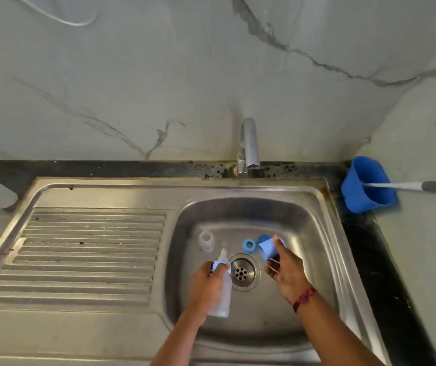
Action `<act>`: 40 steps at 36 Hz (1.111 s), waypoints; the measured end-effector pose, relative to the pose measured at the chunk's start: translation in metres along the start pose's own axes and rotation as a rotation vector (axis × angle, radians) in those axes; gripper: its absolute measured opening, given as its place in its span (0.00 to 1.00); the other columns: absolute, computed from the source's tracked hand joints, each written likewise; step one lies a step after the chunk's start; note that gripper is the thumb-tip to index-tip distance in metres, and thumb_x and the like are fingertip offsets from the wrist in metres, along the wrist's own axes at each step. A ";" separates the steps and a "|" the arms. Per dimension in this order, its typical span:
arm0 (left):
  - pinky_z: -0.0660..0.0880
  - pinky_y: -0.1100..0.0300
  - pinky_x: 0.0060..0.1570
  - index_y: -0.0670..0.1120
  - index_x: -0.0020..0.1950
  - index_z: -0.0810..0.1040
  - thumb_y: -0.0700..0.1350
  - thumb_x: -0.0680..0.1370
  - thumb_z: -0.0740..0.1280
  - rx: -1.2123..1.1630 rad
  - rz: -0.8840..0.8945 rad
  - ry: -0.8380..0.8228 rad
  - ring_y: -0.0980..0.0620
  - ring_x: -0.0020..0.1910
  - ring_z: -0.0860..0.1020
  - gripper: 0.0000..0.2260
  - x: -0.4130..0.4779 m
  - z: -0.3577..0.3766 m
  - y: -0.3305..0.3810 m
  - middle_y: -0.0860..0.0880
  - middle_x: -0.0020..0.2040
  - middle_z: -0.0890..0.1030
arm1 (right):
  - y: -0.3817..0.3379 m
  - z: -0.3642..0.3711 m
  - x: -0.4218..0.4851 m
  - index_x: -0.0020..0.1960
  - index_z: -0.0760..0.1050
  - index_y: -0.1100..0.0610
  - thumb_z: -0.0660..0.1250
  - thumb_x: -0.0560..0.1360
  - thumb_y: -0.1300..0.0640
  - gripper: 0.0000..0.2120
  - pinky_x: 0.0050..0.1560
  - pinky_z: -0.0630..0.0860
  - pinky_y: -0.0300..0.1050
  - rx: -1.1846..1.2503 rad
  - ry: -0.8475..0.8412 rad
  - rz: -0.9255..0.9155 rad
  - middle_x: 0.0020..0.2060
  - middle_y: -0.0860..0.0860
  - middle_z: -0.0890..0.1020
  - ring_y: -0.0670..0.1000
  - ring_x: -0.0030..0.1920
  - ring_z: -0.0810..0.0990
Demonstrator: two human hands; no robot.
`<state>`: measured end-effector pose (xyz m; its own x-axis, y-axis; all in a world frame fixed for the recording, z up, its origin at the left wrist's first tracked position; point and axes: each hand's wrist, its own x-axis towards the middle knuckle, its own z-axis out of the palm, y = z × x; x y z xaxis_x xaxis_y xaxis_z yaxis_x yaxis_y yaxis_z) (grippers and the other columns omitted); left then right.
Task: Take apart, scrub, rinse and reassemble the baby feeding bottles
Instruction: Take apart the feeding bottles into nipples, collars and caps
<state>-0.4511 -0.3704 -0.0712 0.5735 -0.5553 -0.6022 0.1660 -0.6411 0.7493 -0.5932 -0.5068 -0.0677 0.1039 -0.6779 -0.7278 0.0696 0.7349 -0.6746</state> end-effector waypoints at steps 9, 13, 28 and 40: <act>0.75 0.46 0.42 0.46 0.39 0.80 0.61 0.62 0.74 -0.251 -0.141 -0.027 0.40 0.39 0.79 0.19 0.017 -0.002 -0.008 0.40 0.38 0.79 | 0.020 -0.021 0.034 0.48 0.80 0.61 0.73 0.71 0.63 0.06 0.38 0.77 0.43 -0.454 0.079 -0.183 0.39 0.54 0.82 0.51 0.38 0.79; 0.76 0.52 0.37 0.45 0.39 0.80 0.57 0.64 0.71 -0.222 -0.118 0.010 0.45 0.34 0.78 0.16 0.006 -0.003 0.005 0.44 0.34 0.79 | 0.033 -0.030 0.053 0.49 0.80 0.57 0.73 0.70 0.60 0.08 0.48 0.77 0.44 -0.943 0.085 -0.370 0.44 0.51 0.83 0.53 0.46 0.81; 0.76 0.54 0.34 0.43 0.51 0.79 0.51 0.76 0.67 -0.292 -0.195 -0.029 0.42 0.33 0.79 0.12 -0.001 -0.008 0.008 0.42 0.37 0.79 | 0.042 -0.024 0.065 0.75 0.65 0.56 0.68 0.76 0.58 0.29 0.57 0.74 0.46 -1.294 0.061 -0.327 0.62 0.59 0.75 0.57 0.59 0.77; 0.76 0.57 0.38 0.49 0.49 0.67 0.46 0.68 0.77 0.007 0.058 0.092 0.52 0.42 0.79 0.20 -0.011 -0.003 0.028 0.48 0.47 0.78 | 0.015 0.030 -0.014 0.46 0.78 0.59 0.69 0.77 0.54 0.08 0.28 0.67 0.32 -0.614 -0.193 -0.264 0.31 0.49 0.79 0.50 0.33 0.76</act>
<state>-0.4498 -0.3809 -0.0426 0.6537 -0.5407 -0.5295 0.1248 -0.6131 0.7801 -0.5640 -0.4857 -0.0644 0.3396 -0.7750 -0.5329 -0.4512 0.3629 -0.8153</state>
